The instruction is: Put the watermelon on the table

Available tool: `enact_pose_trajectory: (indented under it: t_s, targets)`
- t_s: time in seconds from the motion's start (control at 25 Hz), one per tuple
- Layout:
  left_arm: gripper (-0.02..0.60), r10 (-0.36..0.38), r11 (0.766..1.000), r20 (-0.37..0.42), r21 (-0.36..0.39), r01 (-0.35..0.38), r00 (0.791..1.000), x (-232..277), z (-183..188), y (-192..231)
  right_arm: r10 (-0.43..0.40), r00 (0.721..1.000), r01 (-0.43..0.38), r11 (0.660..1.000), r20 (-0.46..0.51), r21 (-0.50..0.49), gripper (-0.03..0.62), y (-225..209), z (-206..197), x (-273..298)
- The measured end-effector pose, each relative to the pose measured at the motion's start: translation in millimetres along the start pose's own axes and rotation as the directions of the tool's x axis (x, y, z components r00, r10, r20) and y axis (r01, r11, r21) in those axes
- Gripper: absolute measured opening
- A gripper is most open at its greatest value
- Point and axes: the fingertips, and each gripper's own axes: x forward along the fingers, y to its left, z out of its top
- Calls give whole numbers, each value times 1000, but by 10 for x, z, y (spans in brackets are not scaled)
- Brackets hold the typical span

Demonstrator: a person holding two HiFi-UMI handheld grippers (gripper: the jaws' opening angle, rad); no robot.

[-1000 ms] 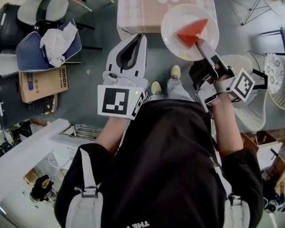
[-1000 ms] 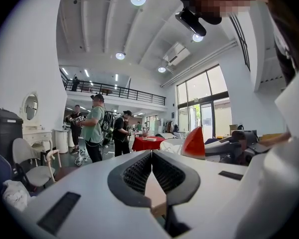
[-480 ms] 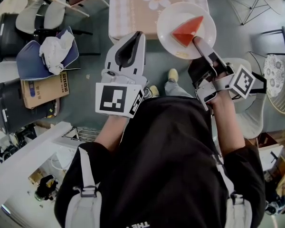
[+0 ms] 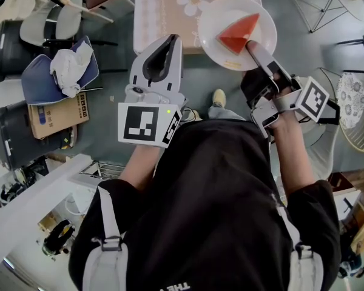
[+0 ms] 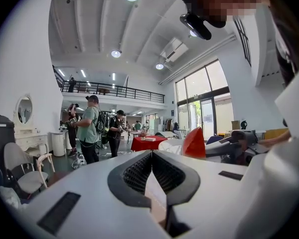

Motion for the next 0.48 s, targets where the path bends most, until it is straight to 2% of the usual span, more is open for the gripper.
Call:
enact_pose_trajectory:
  t_s: [0.48]
  targets:
    - [15,54,998,-10,17,-54,998,116,-6,-61,12,999,-11,1000,-41,23,32,-60,156,23]
